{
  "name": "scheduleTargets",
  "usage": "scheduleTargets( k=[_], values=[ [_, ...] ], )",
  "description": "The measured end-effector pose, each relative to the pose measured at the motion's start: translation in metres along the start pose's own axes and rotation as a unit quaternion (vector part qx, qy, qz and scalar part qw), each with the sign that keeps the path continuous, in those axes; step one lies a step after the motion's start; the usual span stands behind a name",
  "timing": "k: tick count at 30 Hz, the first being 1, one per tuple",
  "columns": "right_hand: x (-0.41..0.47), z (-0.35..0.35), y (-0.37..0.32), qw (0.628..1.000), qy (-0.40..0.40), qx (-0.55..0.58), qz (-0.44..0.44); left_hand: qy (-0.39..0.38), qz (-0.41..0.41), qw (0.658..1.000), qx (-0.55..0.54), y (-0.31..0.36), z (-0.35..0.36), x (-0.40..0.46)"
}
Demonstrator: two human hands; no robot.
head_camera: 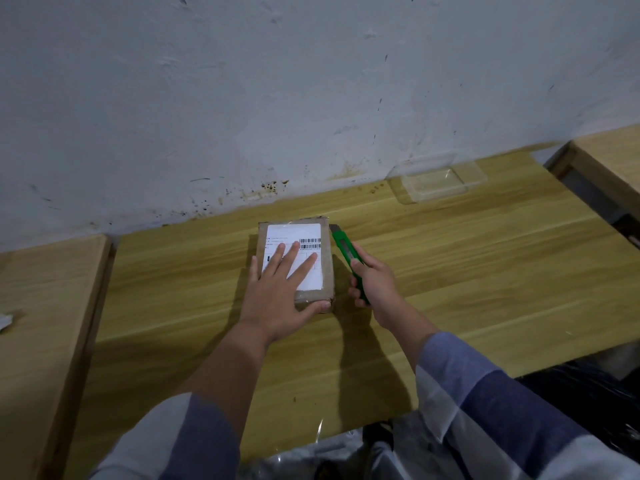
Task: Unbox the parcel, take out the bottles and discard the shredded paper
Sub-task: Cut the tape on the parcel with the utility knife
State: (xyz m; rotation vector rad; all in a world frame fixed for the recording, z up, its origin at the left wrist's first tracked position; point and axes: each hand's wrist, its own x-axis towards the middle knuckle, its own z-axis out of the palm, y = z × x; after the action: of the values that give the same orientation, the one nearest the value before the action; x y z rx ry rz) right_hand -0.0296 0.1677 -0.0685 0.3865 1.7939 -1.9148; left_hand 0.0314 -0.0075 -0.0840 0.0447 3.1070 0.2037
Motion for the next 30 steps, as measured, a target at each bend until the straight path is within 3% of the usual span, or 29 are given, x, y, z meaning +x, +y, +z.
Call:
scheduleTargets(
  k=[30],
  values=[
    [-0.032, -0.015, 0.000, 0.989, -0.001, -0.145, -0.004, -0.042, -0.024, 0.999, 0.013, 0.005, -0.004, 0.004]
  ],
)
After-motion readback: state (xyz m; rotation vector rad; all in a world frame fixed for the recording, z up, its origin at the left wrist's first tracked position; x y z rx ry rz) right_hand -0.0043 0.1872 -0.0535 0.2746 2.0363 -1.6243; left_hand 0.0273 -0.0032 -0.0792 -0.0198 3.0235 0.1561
